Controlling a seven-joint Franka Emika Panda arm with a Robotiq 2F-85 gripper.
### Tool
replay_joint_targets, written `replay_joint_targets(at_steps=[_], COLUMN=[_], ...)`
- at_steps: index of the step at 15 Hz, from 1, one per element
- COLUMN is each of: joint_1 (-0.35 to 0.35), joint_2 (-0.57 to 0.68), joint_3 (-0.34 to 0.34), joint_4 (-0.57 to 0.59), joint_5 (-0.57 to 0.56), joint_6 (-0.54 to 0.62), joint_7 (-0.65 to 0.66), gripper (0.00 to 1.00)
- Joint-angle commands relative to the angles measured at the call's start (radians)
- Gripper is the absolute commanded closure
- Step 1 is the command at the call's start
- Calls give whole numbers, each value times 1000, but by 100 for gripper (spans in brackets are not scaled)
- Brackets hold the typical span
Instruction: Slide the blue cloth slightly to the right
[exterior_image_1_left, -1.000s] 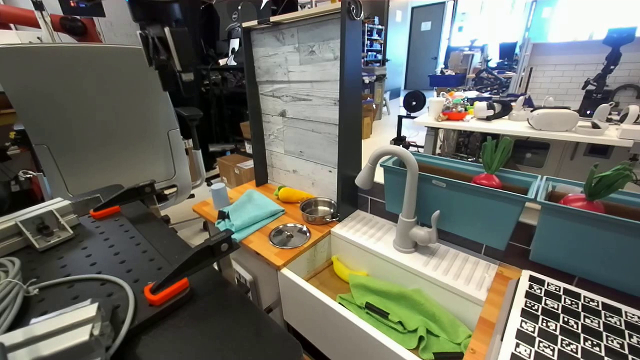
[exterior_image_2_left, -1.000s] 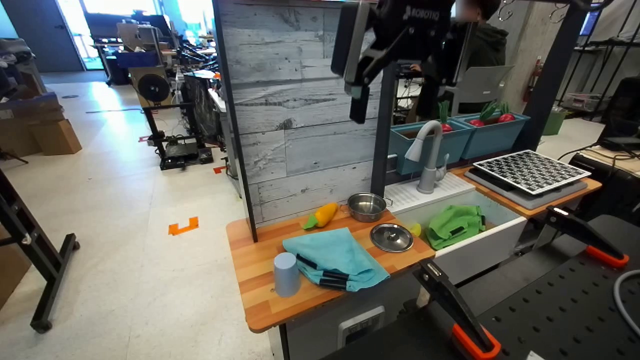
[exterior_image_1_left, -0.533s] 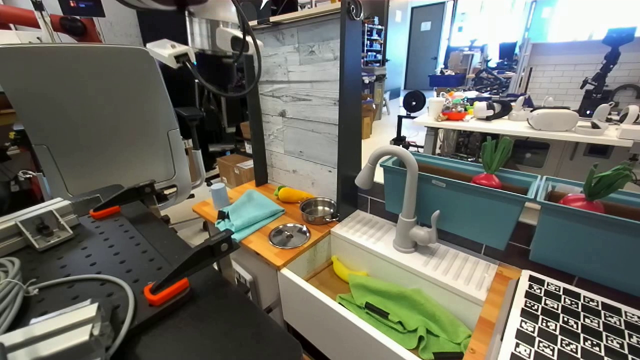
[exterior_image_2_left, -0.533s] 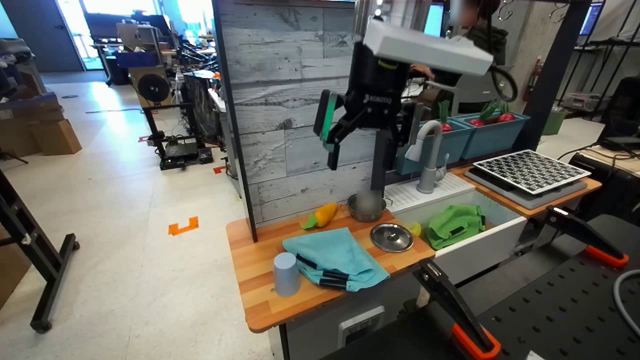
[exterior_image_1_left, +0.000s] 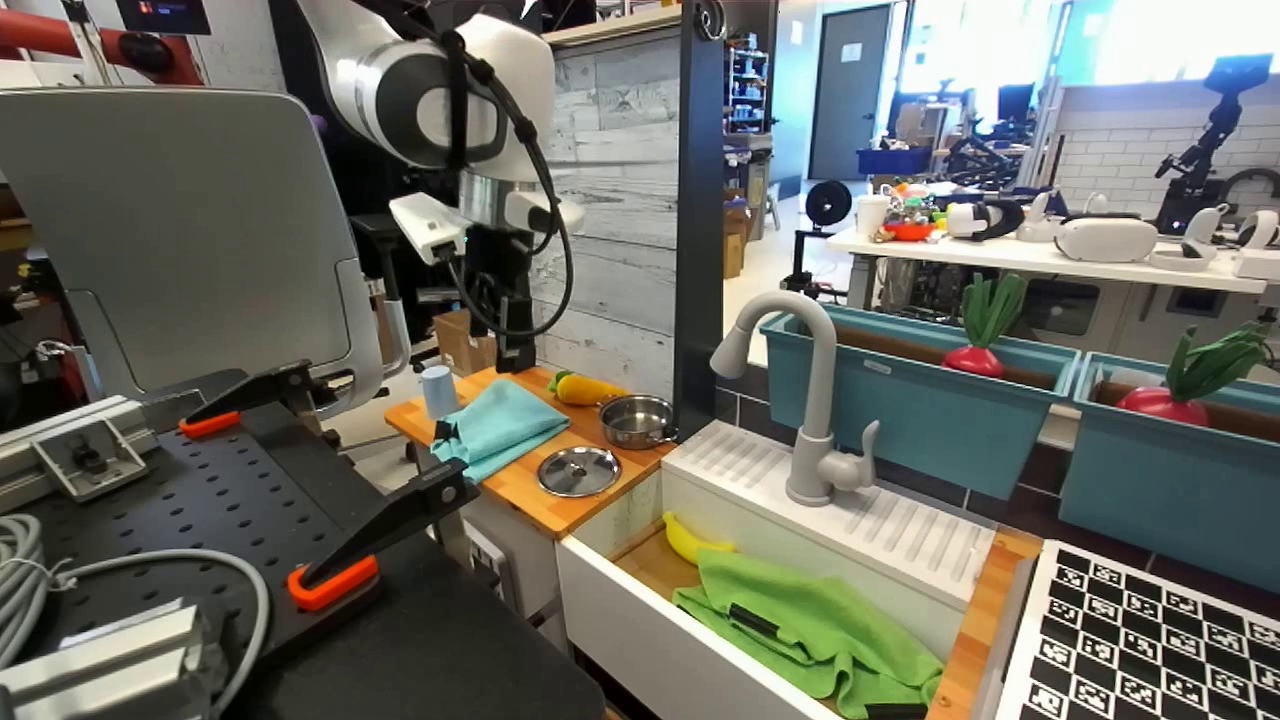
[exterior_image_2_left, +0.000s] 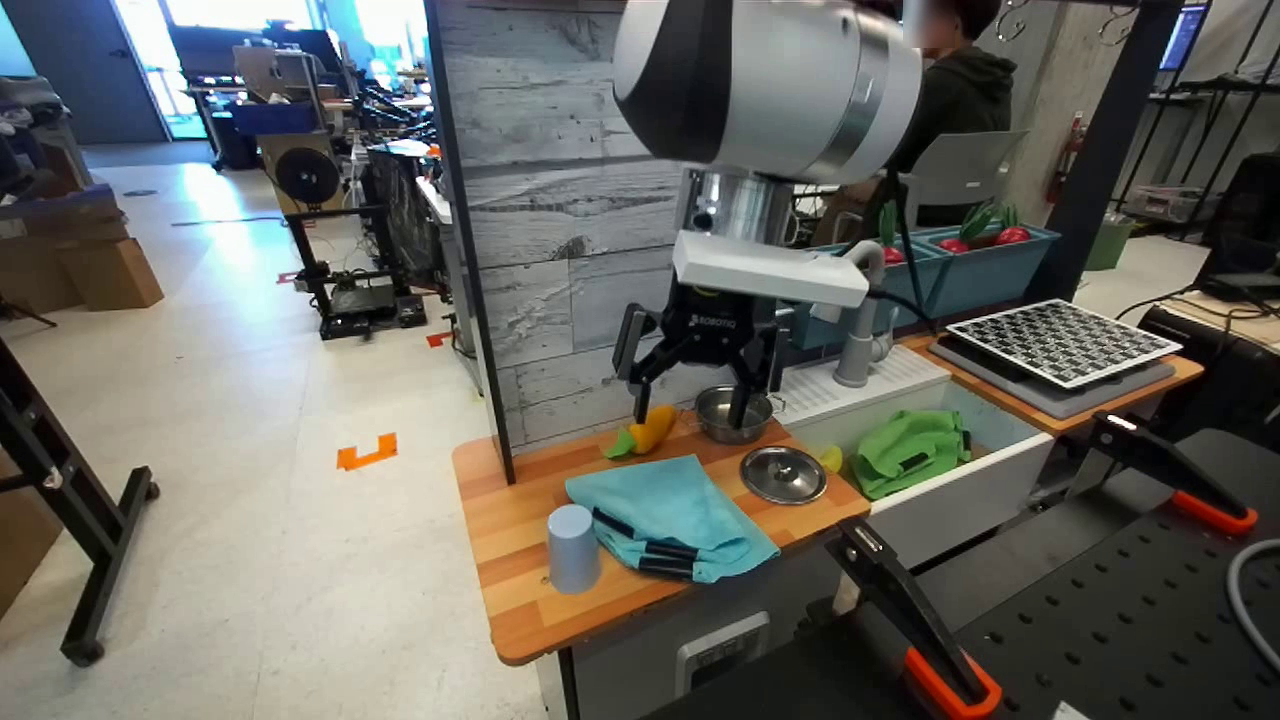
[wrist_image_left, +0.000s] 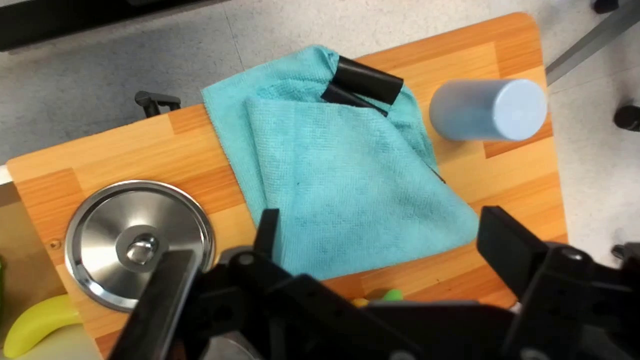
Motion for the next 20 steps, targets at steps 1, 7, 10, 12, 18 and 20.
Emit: replay_joint_targets(at_steps=[1,7,10,12,18,20], joint_1=[20,80,116,136,162,158], joint_2=[141,265,308,326,375,377], joint_3=[-17,-45,-62,-71,-103,-106], joint_4=[132,238,285,303,361,360], joint_5=[-7,-33,-46,-50,-55,-54], joint_6=[-1,4,2,8,-7,0], joint_7=[45,106,138,152,190,192], gripper=[0,0,0,0,0,0])
